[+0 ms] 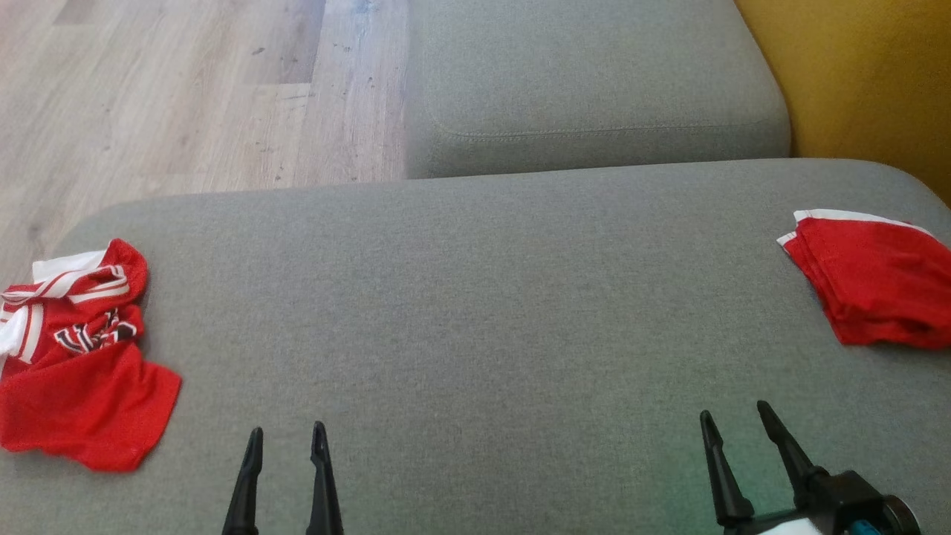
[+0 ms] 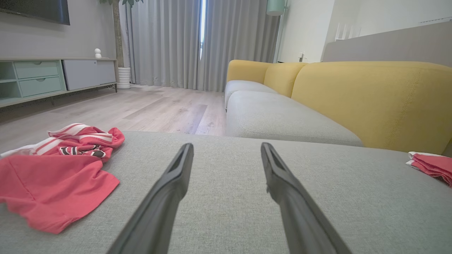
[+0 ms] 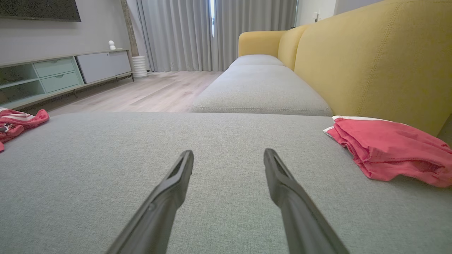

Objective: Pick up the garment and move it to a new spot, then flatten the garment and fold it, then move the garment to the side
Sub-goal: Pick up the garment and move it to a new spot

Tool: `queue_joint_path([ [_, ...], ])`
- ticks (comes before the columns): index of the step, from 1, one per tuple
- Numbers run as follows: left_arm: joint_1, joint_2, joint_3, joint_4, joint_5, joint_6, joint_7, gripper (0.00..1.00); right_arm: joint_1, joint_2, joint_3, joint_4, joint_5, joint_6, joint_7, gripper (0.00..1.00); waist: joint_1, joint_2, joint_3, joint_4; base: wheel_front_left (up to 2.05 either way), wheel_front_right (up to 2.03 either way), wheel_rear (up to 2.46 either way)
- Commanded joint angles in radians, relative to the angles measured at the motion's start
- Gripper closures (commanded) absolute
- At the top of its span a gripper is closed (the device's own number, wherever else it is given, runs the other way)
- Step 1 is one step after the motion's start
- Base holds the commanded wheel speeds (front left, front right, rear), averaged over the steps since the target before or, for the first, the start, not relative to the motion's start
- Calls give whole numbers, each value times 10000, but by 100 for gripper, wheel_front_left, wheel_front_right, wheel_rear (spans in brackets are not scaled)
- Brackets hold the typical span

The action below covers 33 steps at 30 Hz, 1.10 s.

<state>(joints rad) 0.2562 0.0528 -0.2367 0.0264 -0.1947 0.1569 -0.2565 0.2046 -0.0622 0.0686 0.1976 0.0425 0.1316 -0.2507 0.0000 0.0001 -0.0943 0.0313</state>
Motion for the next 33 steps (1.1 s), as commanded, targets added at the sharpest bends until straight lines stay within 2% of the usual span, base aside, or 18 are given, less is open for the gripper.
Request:
queue_joint_path([
  [1,-251,-26,379,-271,6,-62,-53,0,-266,-12,221,-341,-77,-9,-110,0,0,-1,-27,-1,0,0,0],
  [20,-290,-26,532,3,385,-256,-53,0,-211,49,316,-221,-75,-9,-110,0,0,-1,-35,92,0,0,0],
  [26,-370,-26,461,65,562,-243,-53,0,-199,7,379,-211,-31,-9,-110,0,0,-1,110,941,0,0,0],
  [33,-374,-26,621,130,546,-252,-53,0,-147,-6,470,-223,14,-9,-110,0,0,-1,321,2808,0,0,0],
])
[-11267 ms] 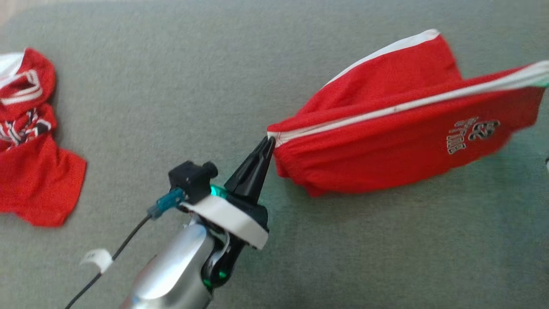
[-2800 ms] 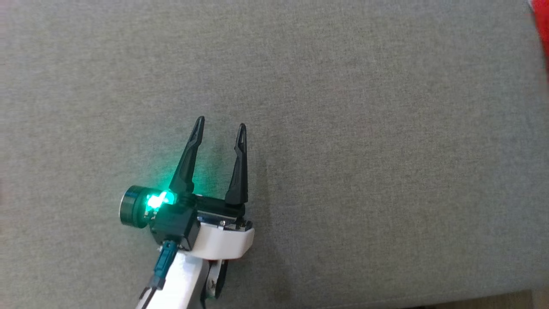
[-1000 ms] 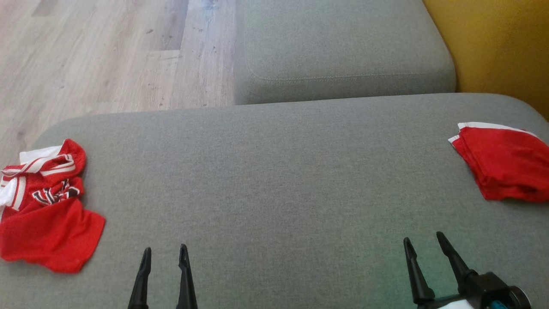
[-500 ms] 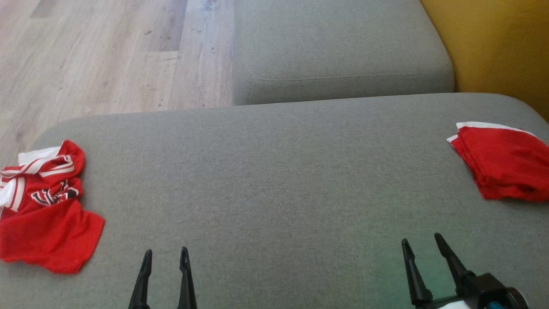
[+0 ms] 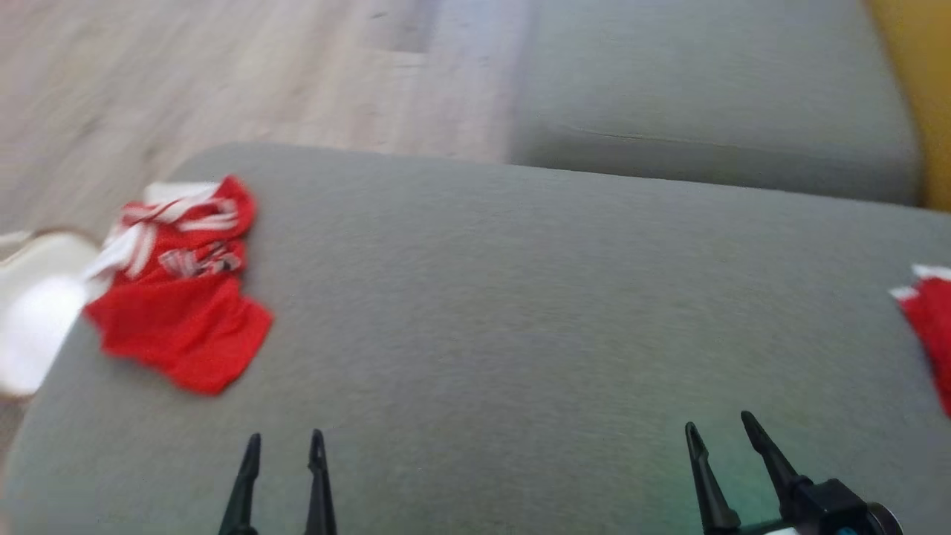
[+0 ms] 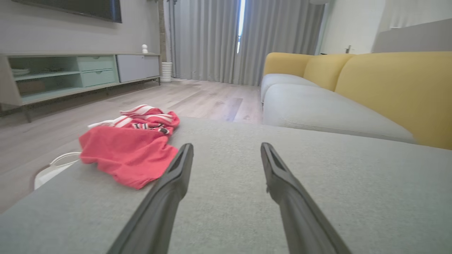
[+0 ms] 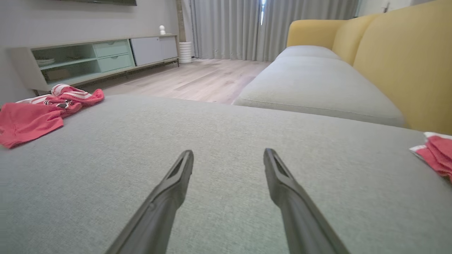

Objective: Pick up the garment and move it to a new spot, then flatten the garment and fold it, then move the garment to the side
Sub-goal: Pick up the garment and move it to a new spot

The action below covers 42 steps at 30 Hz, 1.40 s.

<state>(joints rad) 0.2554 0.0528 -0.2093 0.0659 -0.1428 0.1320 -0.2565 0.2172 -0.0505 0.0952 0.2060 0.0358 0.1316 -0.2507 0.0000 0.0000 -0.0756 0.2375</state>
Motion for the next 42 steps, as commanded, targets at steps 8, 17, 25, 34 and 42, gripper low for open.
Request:
queue_joint_path([
  [8,-307,-26,784,-384,89,-51,-53,0,-471,-137,400,-250,104,-9,-110,0,0,0,321,2405,0,0,0],
  [17,-1157,-3,1198,-768,369,-72,-53,0,-615,-466,416,-346,195,-9,-110,0,0,0,1168,2684,0,0,0],
  [25,-4966,267,1473,98,752,-393,-46,0,-913,-2005,231,-869,51,-9,-110,0,0,0,3363,2540,0,0,0],
  [34,-9968,769,2043,4038,142,-647,1849,0,-1225,-3647,-33,-1654,115,-9,-111,0,0,0,5255,2348,0,0,0],
  [42,-12781,1651,2911,8648,-1008,-1072,3987,0,-1833,-4670,-129,-2583,288,-9,-111,0,0,0,6653,1328,0,0,0],
])
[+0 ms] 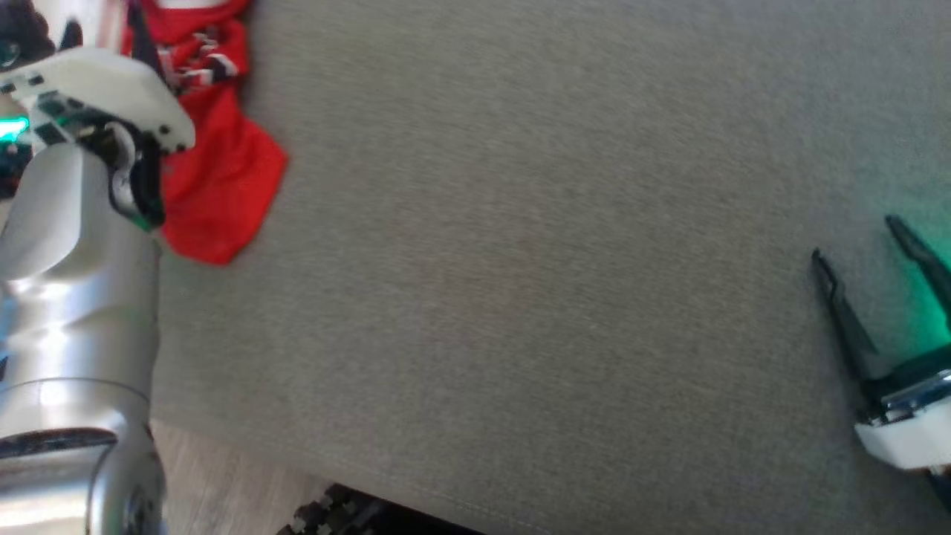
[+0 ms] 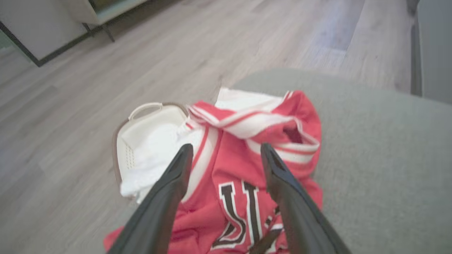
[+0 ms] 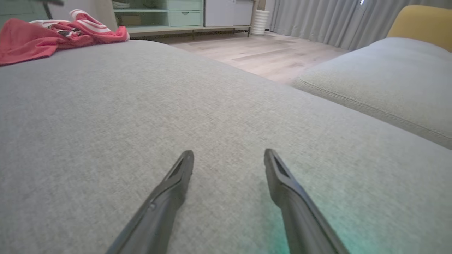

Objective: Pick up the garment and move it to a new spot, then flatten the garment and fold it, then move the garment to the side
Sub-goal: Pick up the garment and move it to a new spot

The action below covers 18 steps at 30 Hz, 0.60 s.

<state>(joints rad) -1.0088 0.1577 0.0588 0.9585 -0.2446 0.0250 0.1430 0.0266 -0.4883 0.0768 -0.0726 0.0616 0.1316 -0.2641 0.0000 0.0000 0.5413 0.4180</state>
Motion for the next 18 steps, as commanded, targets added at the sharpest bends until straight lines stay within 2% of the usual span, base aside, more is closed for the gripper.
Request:
queue_joint_path([
  [1,-237,681,249,93,-19,-2,126,0,65,-330,27,112,36,-9,24,0,0,0,606,-581,0,0,0],
  [5,-438,779,284,1279,-188,-153,475,0,87,-412,-186,-142,34,-9,24,0,0,0,1017,-844,0,0,0],
  [6,-446,786,253,1548,-195,-195,574,15,96,-404,-228,-173,21,-9,24,0,0,0,1077,-880,0,0,0],
  [8,-492,760,271,1855,-254,-170,487,100,116,-345,-293,-200,2,-9,24,0,0,0,1114,-921,0,0,0],
  [10,-595,896,166,1819,-139,-203,-127,100,86,-241,-281,-175,-8,-9,24,0,0,0,1058,-983,0,0,0],
  [14,-889,1238,-238,1349,181,-845,-1782,100,-150,194,-66,8,-9,-9,24,0,0,0,505,-1188,0,0,0],
  [18,-1172,1705,-919,879,813,-1116,-2785,100,-415,850,342,378,36,-9,24,0,0,0,-529,-1552,0,0,0],
])
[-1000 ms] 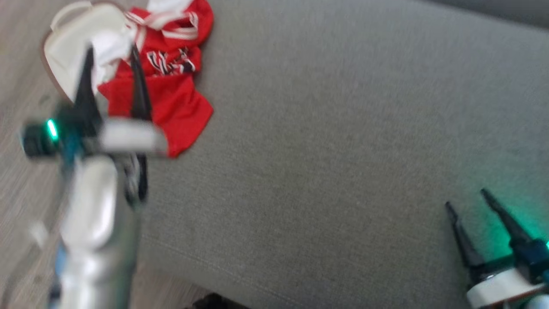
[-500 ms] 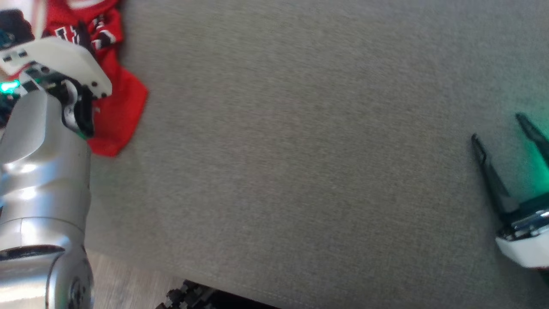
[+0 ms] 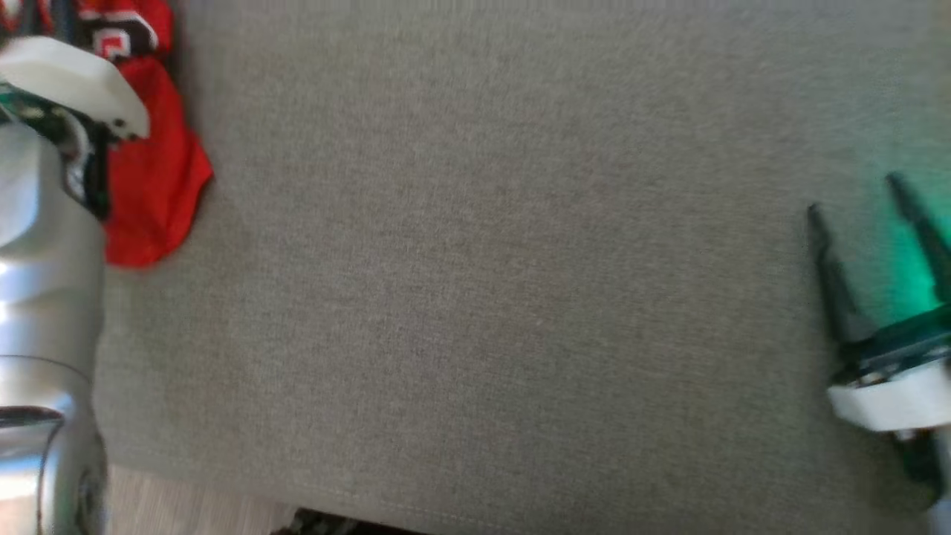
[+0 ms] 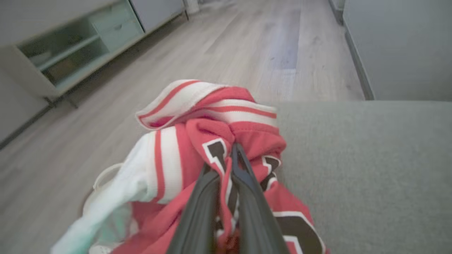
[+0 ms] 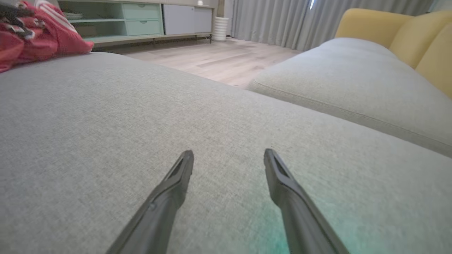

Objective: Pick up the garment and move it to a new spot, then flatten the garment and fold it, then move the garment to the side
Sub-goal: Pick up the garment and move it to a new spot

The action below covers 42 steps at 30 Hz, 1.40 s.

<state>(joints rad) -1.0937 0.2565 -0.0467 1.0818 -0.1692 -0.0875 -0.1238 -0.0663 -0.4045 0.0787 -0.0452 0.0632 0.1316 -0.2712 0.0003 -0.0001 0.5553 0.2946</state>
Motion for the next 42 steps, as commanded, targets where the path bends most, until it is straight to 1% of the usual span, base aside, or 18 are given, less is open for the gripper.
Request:
queue_joint_path([
  [1,-390,801,-39,-504,209,-36,-257,100,458,204,414,220,44,-9,95,0,-3,1,-965,-449,0,0,0],
  [5,-579,781,-620,-1290,377,-292,-405,100,328,958,718,679,85,-9,95,0,-3,1,-2196,-1077,0,0,0],
  [8,-418,565,-1027,-2066,-10,-409,-162,100,375,1581,823,973,94,-9,95,0,-3,1,-3162,-1669,0,0,0],
  [10,-101,477,-1555,-2783,-404,-422,73,100,470,1968,903,1144,69,-9,95,0,-3,1,-3783,-2120,0,0,0],
  [11,-101,477,-1555,-2783,-404,-422,73,100,470,1968,903,1144,69,-9,95,0,-3,1,-3783,-2120,0,0,0],
  [14,582,605,-2404,-4099,-1256,-427,575,100,683,2417,1087,1302,15,-9,95,0,-3,1,-4546,-2794,0,0,0],
  [17,1476,825,-3129,-5617,-2209,-428,1121,100,930,2695,1189,1356,-28,-9,95,0,-3,1,-5091,-3427,0,0,0],
  [21,2829,768,-3659,-7383,-3401,-429,1665,100,1196,2899,1054,1273,-90,-9,95,0,-3,1,-5314,-4093,0,0,0],
  [23,3572,631,-3884,-7931,-3652,-430,1748,100,1242,2984,981,1249,-102,-9,95,0,-3,1,-5230,-4377,0,0,0],
  [25,4332,477,-4245,-8102,-3649,-401,1745,100,1217,3073,966,1223,-90,-9,95,0,-3,1,-5097,-4622,0,0,0],
  [27,4988,320,-4712,-7927,-3338,-290,1549,100,1152,3136,1041,1238,-70,-9,95,0,-3,1,-4938,-4842,0,0,0],
  [29,5603,-100,-4993,-7496,-3303,-156,1123,100,1079,3190,1104,1271,-36,-9,95,0,-3,1,-4776,-5014,0,0,0],
  [31,6126,-715,-5015,-6851,-3697,-174,503,100,1022,3240,1101,1302,3,-9,95,0,-3,1,-4604,-5097,0,0,0],
  [34,6480,-1188,-5351,-5652,-3645,-246,-403,100,967,3279,1191,1441,31,-9,95,0,-3,1,-4482,-5132,0,0,0],
  [35,6575,-1409,-5384,-4928,-3532,-134,-913,0,943,3272,1235,1542,33,-9,95,0,-3,1,-4492,-5105,0,0,0],
  [37,6670,-1595,-5288,-4539,-3417,105,-1229,0,975,3261,1153,1623,42,-9,95,0,-3,1,-4601,-4990,0,0,0],
  [39,6870,-1711,-5145,-4565,-3203,382,-1353,0,1084,3249,974,1727,54,-9,95,0,-3,1,-4793,-4786,0,0,0],
  [42,7576,-1795,-4528,-5578,-2703,895,-1373,0,1314,3238,571,1922,53,-9,95,0,-3,1,-5218,-4372,0,0,0],
])
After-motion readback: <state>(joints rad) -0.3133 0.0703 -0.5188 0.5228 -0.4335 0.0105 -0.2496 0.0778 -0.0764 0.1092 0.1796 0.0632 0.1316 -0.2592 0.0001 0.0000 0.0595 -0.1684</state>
